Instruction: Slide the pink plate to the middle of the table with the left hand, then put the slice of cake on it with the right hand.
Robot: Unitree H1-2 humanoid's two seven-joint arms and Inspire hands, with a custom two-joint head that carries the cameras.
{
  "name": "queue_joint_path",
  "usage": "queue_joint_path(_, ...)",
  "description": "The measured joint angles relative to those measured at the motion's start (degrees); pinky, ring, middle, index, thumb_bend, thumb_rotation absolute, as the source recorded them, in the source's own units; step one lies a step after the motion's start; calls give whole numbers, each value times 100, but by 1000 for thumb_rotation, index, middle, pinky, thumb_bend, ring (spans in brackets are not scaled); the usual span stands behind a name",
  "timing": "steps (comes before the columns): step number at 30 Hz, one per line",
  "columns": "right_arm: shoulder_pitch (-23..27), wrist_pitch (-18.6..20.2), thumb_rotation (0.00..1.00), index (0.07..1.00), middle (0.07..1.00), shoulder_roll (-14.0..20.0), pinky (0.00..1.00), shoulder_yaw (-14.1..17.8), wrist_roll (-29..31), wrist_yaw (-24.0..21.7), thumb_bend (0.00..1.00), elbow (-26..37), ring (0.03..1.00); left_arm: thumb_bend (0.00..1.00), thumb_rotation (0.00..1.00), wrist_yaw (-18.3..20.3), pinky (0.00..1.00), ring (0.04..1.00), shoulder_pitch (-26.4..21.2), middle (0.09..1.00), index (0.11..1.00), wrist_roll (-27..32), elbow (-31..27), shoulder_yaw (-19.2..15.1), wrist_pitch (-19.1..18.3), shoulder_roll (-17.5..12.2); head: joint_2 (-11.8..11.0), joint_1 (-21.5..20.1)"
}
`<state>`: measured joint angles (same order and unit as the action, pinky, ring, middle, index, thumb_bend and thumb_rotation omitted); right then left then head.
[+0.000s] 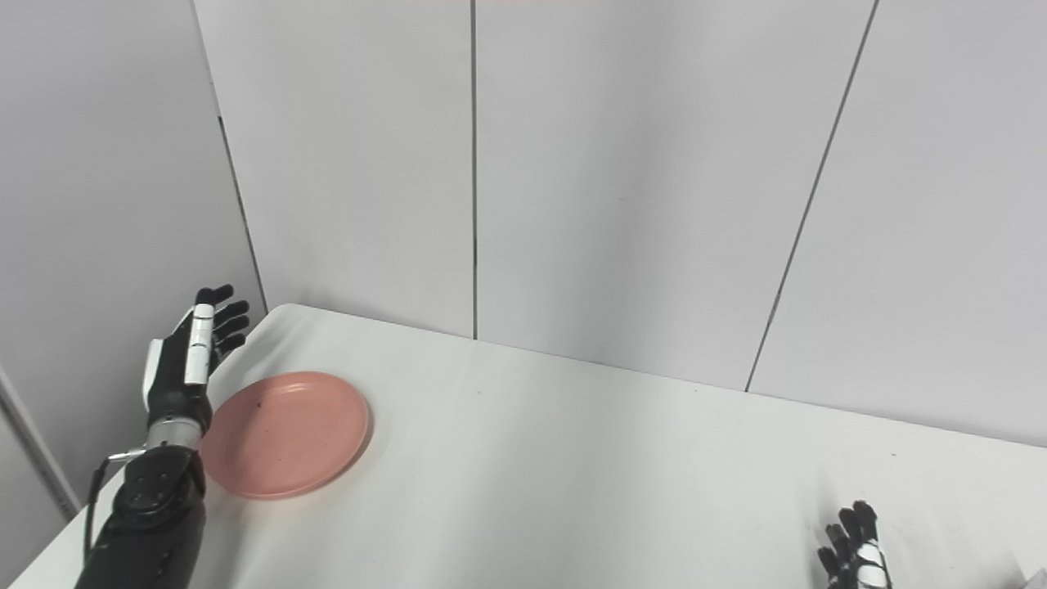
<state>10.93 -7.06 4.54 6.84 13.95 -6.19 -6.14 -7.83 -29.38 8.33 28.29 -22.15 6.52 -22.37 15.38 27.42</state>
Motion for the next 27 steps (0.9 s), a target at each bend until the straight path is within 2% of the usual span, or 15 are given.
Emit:
queue_joint_path(4,-5,0,1000,1000,1000,4,1000,-3,-4,-2,17,2,1000,811,1000,97,775,795,28,781,786,206,311,-115,83,-201,44,-17)
queue_joint_path(7,-12,0,1000,1000,1000,14,1000,-5,-8,-4,16,2,1000,804,1000,452,758,788,42,783,780,438,521,-138,180,-353,62,-18)
queue_joint_path(9,-11,0,1000,1000,1000,15,1000,-4,-4,-7,11,3,1000,805,1000,559,757,780,46,781,778,458,681,-138,178,-423,79,-9)
queue_joint_path(11,-16,0,1000,1000,1000,14,1000,4,3,-7,9,11,1000,805,1000,613,761,776,79,779,777,512,714,-134,176,-441,88,9)
queue_joint_path(14,-15,1,1000,1000,1000,12,1000,5,23,-13,5,15,1000,838,1000,714,839,812,88,795,794,549,852,-90,175,-481,123,26)
queue_joint_path(18,-24,1,1000,1000,1000,10,1000,5,32,-15,0,30,1000,808,1000,819,845,828,145,810,805,587,929,-77,148,-476,132,35)
queue_joint_path(27,-39,2,1000,1000,1000,19,1000,31,51,-21,2,39,1000,817,997,1001,844,834,26,812,800,768,1349,-23,211,-470,167,61)
